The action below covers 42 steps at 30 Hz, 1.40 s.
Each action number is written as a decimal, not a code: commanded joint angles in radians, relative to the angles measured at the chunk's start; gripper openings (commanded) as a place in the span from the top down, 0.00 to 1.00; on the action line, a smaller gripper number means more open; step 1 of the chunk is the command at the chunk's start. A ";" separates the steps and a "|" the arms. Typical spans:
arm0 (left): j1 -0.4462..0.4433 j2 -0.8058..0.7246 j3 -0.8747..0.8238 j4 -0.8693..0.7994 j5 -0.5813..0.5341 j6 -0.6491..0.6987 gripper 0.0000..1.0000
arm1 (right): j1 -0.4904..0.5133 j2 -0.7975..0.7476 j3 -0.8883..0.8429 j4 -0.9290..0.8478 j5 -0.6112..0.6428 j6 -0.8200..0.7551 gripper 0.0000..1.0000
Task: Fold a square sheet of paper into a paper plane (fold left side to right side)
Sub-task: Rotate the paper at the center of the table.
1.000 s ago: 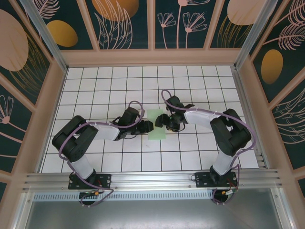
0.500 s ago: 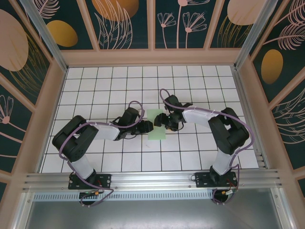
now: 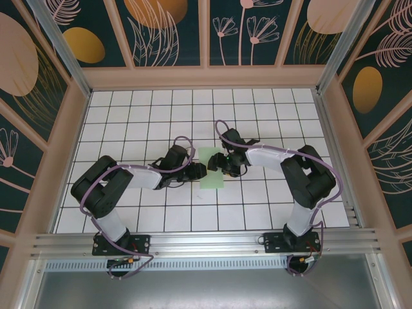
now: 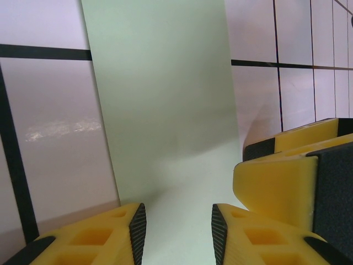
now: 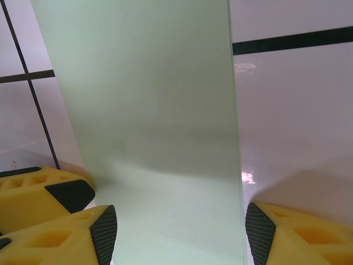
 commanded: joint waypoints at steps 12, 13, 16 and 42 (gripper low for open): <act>-0.024 0.048 0.003 -0.016 -0.008 -0.005 0.61 | 0.025 -0.019 0.021 0.085 -0.088 0.036 0.33; -0.024 0.051 0.004 -0.016 -0.007 -0.005 0.62 | 0.024 -0.022 0.021 0.087 -0.092 0.038 0.34; -0.026 0.054 0.009 -0.018 -0.007 -0.005 0.62 | 0.019 -0.025 0.020 0.090 -0.098 0.038 0.37; -0.026 -0.076 0.004 -0.055 -0.038 0.001 0.60 | -0.069 -0.035 0.080 -0.015 0.036 -0.068 0.36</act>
